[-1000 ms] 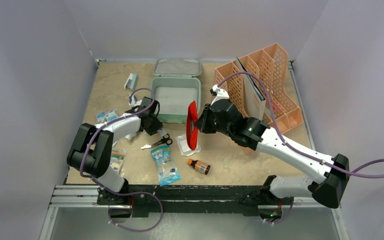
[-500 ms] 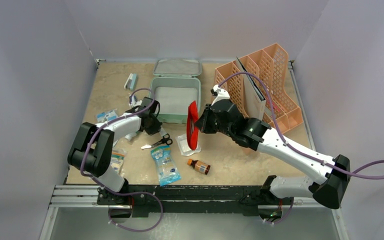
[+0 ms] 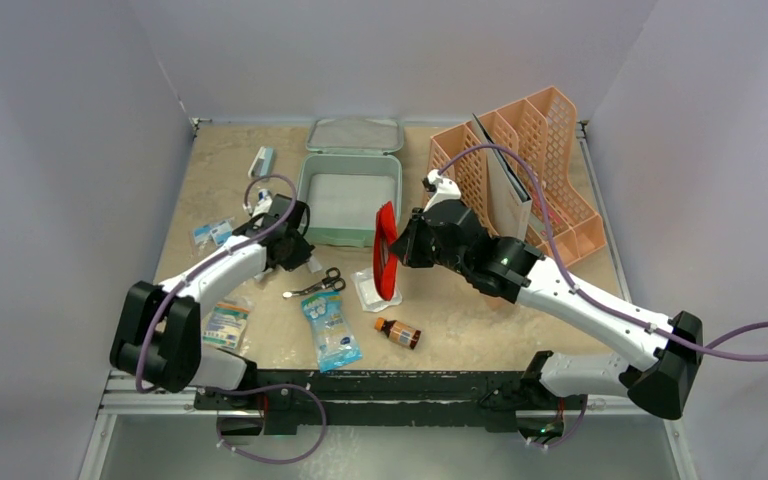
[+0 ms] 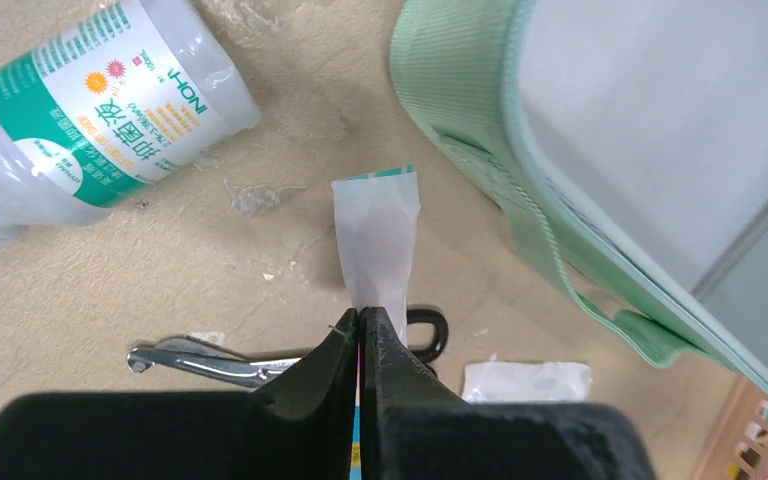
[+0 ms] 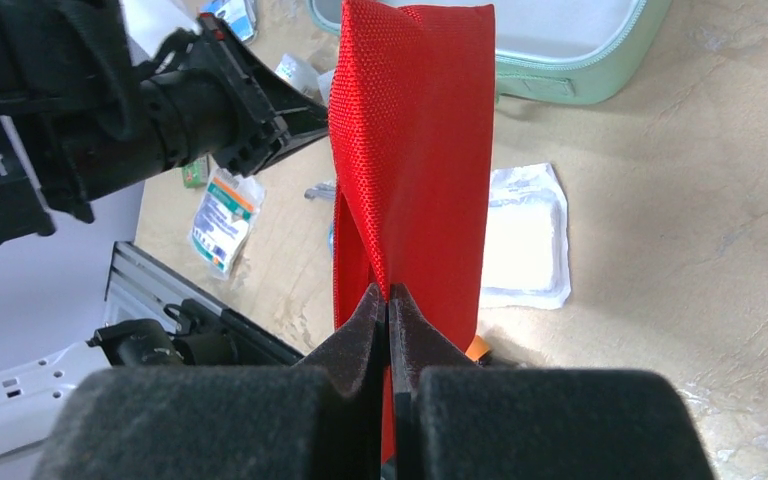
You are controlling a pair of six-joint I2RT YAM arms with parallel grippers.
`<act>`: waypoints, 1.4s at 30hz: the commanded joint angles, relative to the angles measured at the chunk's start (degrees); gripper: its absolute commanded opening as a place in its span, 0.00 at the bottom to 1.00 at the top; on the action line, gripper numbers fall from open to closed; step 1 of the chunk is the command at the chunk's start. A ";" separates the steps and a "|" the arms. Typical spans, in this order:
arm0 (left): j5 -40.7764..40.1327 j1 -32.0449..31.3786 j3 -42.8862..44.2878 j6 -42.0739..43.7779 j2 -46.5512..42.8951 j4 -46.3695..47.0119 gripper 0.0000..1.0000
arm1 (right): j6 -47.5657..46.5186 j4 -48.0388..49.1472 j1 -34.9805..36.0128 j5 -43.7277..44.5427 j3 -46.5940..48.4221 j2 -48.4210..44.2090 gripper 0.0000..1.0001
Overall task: Organize the medicine kit
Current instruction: Pick up the medical item at the center of the board, then place the medical item at the medicine pouch.
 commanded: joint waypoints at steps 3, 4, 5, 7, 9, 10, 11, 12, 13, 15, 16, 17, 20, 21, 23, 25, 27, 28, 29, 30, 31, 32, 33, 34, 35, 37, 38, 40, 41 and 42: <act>2.51 -0.18 0.79 3.85 -8.44 0.51 0.00 | -0.41 1.93 0.20 1.11 -0.09 0.47 0.00; 3.28 -0.18 0.85 4.74 -9.88 0.62 0.00 | -0.37 1.92 0.22 1.08 -0.09 0.56 0.00; 4.12 -0.14 1.06 5.79 -11.16 0.57 0.00 | -0.44 1.99 0.26 1.10 -0.09 0.71 0.00; 6.45 -0.18 1.71 8.70 -13.59 0.31 0.00 | -0.45 2.09 0.27 1.26 -0.09 1.05 0.00; 9.76 -0.18 2.21 10.41 -16.03 0.20 0.00 | -0.41 2.32 0.27 0.87 -0.02 1.72 0.00; 11.67 -0.18 2.41 11.25 -17.13 0.55 0.00 | -0.30 2.41 0.26 0.58 0.10 2.18 0.00; 14.41 -0.16 2.50 12.05 -18.17 1.09 0.00 | -0.10 2.48 0.27 0.06 0.27 2.70 0.00; 16.93 -0.18 2.66 12.68 -19.10 1.52 0.00 | 0.02 2.60 0.27 -0.49 0.52 3.22 0.00; 19.27 -0.18 2.99 13.06 -19.86 1.79 0.00 | 0.25 2.73 0.27 -1.19 0.71 3.73 0.00; 23.13 -0.18 3.68 13.37 -21.04 1.77 0.00 | 0.57 3.09 0.27 -1.81 1.09 4.58 0.00; 24.91 -0.18 3.95 13.44 -21.68 1.78 0.00 | 0.75 3.14 0.25 -1.94 1.40 5.12 0.00; 27.01 -0.18 4.24 13.41 -22.11 2.06 0.00 | 0.84 3.14 0.27 -2.01 1.66 5.47 0.00; 34.36 -0.18 4.65 12.39 -23.15 3.88 0.00 | 1.12 3.14 0.27 -2.23 2.67 6.76 0.00; 36.51 -0.18 4.73 11.95 -23.54 4.68 0.00 | 1.17 3.16 0.23 -2.05 2.93 7.27 0.00; 39.94 -0.18 4.79 10.59 -24.12 6.13 0.00 | 1.37 3.01 0.27 -1.85 3.82 8.16 0.00; 43.48 -0.18 4.40 8.96 -24.46 8.40 0.00 | 1.58 3.20 0.27 -2.20 4.56 8.77 0.00; 47.17 -0.18 3.38 6.25 -24.37 12.94 0.00 | 2.01 3.57 0.27 -2.44 5.09 9.30 0.00; 48.57 -0.25 2.81 5.09 -24.12 14.63 0.00 | 2.20 3.54 0.27 -2.56 5.40 9.55 0.00; 49.53 -0.39 2.25 4.34 -23.79 15.83 0.00 | 2.37 3.54 0.27 -2.81 5.70 9.84 0.00; 50.07 -0.56 1.94 4.06 -23.37 16.39 0.00 | 2.55 3.58 0.27 -2.97 5.90 9.97 0.00; 50.33 -0.74 1.81 4.21 -22.88 16.50 0.00 | 2.79 3.66 0.27 -3.15 6.13 10.07 0.00; 50.47 -0.79 1.48 4.35 -22.32 16.44 0.00 | 2.98 3.75 0.27 -3.24 6.27 10.21 0.00; 50.77 -0.88 0.96 4.41 -21.88 16.77 0.00 | 3.11 3.83 0.27 -3.36 6.36 10.33 0.00; 51.05 -0.89 0.33 4.42 -21.44 17.51 0.00 | 3.14 3.84 0.27 -3.44 6.52 10.47 0.00; 51.21 -0.89 -0.32 4.42 -21.06 18.05 0.00 | 3.15 3.76 0.34 -3.53 6.75 10.64 0.00; 50.65 -0.96 -1.00 4.92 -20.19 18.00 0.00 | 3.23 3.60 0.35 -3.73 7.21 10.99 0.00; 49.68 -1.02 -1.08 5.54 -19.91 17.41 0.00 | 3.23 3.63 0.34 -3.81 7.40 11.09 0.00; 47.46 -1.11 -0.87 7.28 -19.40 15.64 0.00 | 3.30 3.74 0.36 -3.97 7.62 11.21 0.00; 46.42 -1.15 -0.61 8.23 -19.05 14.51 0.00 | 3.34 3.76 0.41 -4.03 7.75 11.23 0.00; 45.30 -1.13 -0.20 8.96 -18.66 13.29 0.00 | 3.53 3.76 0.41 -4.25 7.80 11.23 0.00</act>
